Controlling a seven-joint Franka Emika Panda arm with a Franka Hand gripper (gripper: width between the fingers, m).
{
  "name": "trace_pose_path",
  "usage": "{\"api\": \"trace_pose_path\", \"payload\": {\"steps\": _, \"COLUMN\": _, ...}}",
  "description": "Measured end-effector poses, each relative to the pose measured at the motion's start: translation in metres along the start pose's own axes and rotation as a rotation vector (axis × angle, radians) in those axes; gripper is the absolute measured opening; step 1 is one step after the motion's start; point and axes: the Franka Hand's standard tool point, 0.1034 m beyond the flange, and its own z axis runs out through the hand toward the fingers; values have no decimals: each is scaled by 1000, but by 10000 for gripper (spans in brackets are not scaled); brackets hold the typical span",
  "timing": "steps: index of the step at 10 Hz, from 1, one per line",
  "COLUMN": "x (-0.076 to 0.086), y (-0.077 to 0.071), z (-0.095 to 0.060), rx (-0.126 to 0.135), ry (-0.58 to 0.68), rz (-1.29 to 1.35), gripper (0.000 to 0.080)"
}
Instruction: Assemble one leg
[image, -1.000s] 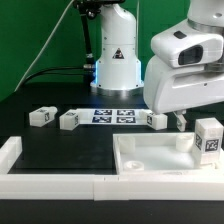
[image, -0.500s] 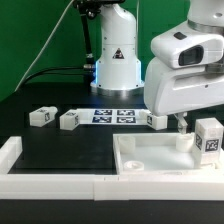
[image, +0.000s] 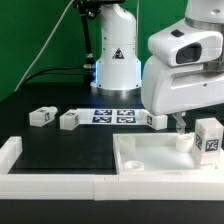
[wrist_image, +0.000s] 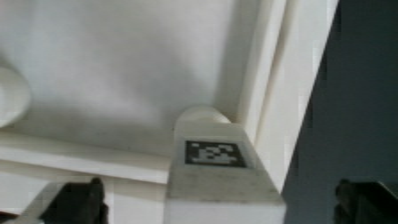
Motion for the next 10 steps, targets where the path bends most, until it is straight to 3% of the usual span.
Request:
{"api": "trace_pose_path", "payload": {"steps": 1, "x": 0, "y": 1, "z": 0, "rx": 0, "ry": 1, "rz": -1, "gripper": 649}}
{"api": "trace_pose_path", "payload": {"steps": 3, "x": 0, "y": 1, "z": 0, "rx": 0, "ry": 1, "rz": -1, "gripper": 351}}
{"api": "trace_pose_path", "payload": {"steps": 4, "x": 0, "y": 1, "z": 0, "rx": 0, "ry": 2, "rz": -1, "gripper": 351}}
{"api": "trace_pose_path", "payload": {"steps": 5, "x": 0, "y": 1, "z": 0, "rx": 0, "ry": 2, "rz": -1, "gripper": 291}}
{"api": "trace_pose_path", "payload": {"steps": 10, "x": 1, "y": 0, "z": 0, "rx": 3, "ry": 9, "rz": 132, "gripper": 291}}
